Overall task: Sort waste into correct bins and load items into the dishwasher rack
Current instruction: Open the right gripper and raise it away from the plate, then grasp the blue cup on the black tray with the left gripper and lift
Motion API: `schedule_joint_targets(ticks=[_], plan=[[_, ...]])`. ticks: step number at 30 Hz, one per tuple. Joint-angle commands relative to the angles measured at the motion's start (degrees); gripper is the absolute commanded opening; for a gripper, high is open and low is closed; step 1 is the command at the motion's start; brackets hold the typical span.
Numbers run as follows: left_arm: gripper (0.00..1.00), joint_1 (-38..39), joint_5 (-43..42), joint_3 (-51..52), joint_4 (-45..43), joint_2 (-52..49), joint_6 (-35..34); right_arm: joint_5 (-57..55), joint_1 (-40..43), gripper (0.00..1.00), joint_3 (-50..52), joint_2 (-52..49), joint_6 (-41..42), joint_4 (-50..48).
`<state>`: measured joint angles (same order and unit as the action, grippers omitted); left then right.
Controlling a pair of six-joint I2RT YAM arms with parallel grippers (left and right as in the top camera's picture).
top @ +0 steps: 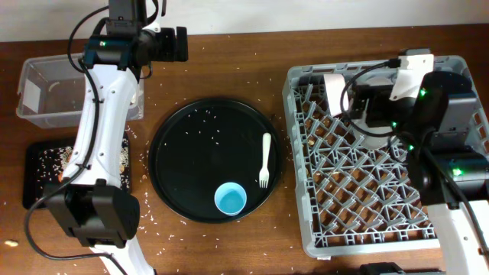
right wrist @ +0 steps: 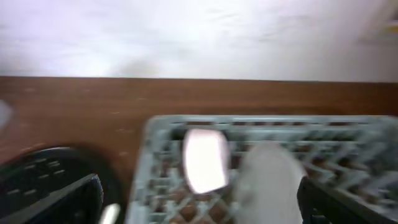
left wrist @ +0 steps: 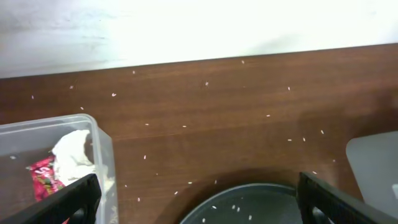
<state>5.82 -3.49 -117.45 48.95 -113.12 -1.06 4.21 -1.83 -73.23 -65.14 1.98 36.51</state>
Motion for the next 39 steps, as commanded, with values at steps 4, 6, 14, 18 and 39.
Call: schedule_joint_targets(ticks=[4, 6, 14, 18, 39], plan=[[0.99, 0.07, -3.32, -0.5, 0.68, -0.46, 0.7, 15.21, -0.42, 0.99, -0.37, -0.55, 4.55, 0.0], [0.99, 0.07, -3.34, -0.5, 0.76, -0.46, 0.7, 18.64, -0.42, 0.99, -0.37, -0.63, 4.55, -0.28], [0.99, 0.07, -3.34, -0.5, 0.83, -0.46, 0.7, 23.02, -1.95, 0.99, -0.37, -2.67, 4.52, -0.55], [0.99, 0.04, -3.37, -0.52, 1.53, -0.44, 0.7, 20.92, -7.21, 0.99, -0.35, -3.15, 4.57, -2.21], [0.99, -4.11, -2.73, 0.15, 17.81, 5.42, 0.63, -1.46, -27.63, 0.99, -0.72, -15.78, 21.09, 3.3]])
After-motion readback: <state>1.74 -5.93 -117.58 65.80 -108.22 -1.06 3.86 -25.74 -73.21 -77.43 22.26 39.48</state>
